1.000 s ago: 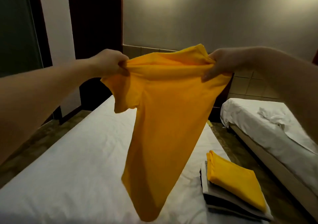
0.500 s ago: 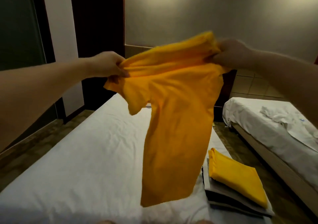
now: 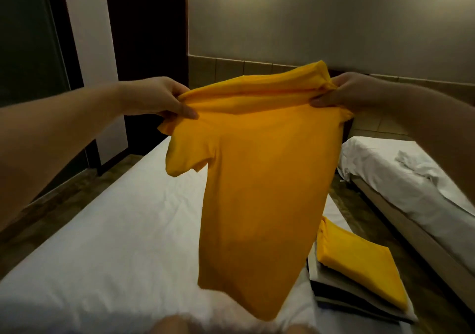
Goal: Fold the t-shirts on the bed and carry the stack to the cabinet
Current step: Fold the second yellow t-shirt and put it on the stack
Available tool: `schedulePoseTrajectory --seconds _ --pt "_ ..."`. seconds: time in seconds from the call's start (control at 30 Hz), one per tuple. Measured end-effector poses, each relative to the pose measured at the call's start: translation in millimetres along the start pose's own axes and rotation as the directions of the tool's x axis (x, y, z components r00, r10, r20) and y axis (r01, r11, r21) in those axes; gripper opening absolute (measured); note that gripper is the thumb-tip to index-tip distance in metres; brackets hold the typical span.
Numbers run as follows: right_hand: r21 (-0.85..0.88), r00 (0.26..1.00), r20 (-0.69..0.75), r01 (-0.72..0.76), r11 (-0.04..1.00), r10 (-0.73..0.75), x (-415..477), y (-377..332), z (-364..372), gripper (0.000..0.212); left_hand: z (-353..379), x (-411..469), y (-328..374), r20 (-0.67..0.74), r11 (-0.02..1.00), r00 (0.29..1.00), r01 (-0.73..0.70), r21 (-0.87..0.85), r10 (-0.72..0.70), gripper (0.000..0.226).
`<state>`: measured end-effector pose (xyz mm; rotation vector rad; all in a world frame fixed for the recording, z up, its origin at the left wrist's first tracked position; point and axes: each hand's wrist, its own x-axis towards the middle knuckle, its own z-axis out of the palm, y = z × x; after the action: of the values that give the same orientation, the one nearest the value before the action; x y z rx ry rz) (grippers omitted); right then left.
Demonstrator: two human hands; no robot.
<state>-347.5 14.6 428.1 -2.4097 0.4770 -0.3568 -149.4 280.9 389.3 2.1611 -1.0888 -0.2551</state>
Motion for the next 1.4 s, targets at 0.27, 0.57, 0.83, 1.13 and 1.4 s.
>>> schedulePoseTrajectory --seconds 0.27,0.57,0.83,1.13,1.4 --pt "-0.067 0.975 -0.191 -0.128 0.989 0.114 118 71 57 0.041 57 126 -75 -0.169 0.996 0.984 0.067 0.058 -0.057 0.026" --pt "-0.213 0.875 -0.469 0.019 0.977 -0.119 238 84 39 0.025 42 255 -87 -0.436 0.998 0.898 -0.061 0.005 0.057 0.019" --pt "-0.566 0.810 -0.427 0.108 0.817 -0.403 189 64 22 0.029 30 218 -78 -0.465 0.969 0.851 -0.192 0.157 0.244 0.021" --pt "-0.511 1.000 -0.010 -0.028 0.859 0.026 3 143 183 0.034 172 10 -188 -0.012 0.930 0.991 -0.122 0.348 0.135 0.032" --pt "-0.414 0.956 0.188 -0.130 0.901 0.224 -146 229 332 0.008 298 -128 -259 0.121 0.967 0.987 0.072 0.243 -0.103 0.036"
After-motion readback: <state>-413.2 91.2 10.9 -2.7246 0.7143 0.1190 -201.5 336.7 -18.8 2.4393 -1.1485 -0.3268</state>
